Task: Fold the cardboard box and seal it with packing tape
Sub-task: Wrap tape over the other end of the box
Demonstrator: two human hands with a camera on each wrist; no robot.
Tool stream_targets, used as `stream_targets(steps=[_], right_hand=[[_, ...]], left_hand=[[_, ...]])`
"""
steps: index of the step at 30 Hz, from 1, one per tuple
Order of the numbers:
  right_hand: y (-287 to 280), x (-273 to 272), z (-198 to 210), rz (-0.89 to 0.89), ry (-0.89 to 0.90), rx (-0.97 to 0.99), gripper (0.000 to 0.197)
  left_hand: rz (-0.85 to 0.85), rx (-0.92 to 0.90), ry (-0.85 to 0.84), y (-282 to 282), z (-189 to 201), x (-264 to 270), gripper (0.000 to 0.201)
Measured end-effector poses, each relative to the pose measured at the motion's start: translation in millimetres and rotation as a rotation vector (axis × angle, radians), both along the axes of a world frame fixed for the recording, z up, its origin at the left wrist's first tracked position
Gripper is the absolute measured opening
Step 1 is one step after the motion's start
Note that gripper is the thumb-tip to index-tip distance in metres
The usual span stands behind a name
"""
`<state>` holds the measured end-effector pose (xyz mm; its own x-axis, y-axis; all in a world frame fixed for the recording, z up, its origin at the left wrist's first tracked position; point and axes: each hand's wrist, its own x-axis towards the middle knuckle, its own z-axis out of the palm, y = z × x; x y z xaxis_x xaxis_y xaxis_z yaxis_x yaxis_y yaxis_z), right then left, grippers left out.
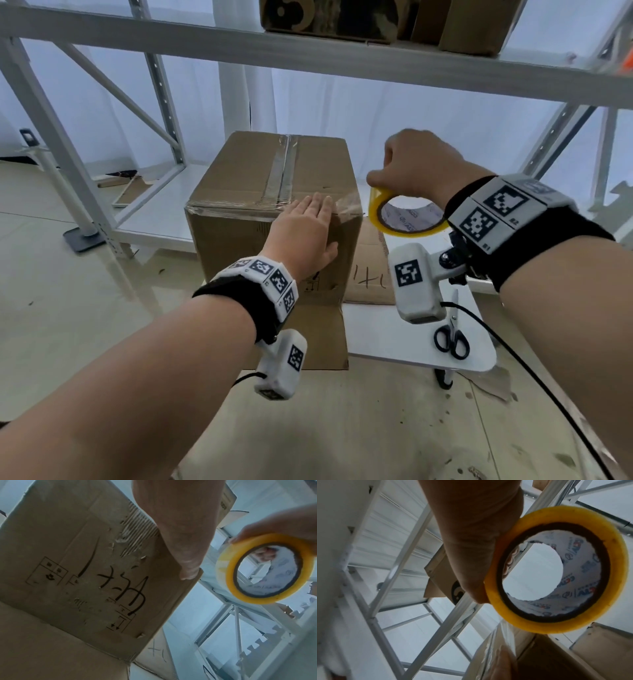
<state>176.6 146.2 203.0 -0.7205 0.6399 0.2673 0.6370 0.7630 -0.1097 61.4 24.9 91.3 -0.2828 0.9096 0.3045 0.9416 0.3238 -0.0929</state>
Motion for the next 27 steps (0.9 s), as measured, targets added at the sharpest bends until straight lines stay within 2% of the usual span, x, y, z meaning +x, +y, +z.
stream_targets(steps=[5, 9, 13, 21, 27], right_hand=[[-8, 0, 8, 0.013, 0.053, 0.05, 0.024], [9, 12, -17, -0.086, 0.001, -0.057, 0.027], [21, 13, -38, -0.108, -0.011, -0.172, 0.03], [29, 8, -43, -0.077, -0.061, -0.167, 0.036], [31, 11, -59, -0.056, -0.101, -0.186, 0.05]], left_hand=[[0.015, 0.013, -0.054, -2, 2, 2, 0.079], [0.044, -0.074, -0.052, 3, 4, 5, 0.082], [0.074, -0.136, -0.063, 6, 7, 8, 0.082], [0.138, -0.284, -0.078, 22, 18, 18, 0.083], [0.114, -0.246, -0.1, 18, 15, 11, 0.073]])
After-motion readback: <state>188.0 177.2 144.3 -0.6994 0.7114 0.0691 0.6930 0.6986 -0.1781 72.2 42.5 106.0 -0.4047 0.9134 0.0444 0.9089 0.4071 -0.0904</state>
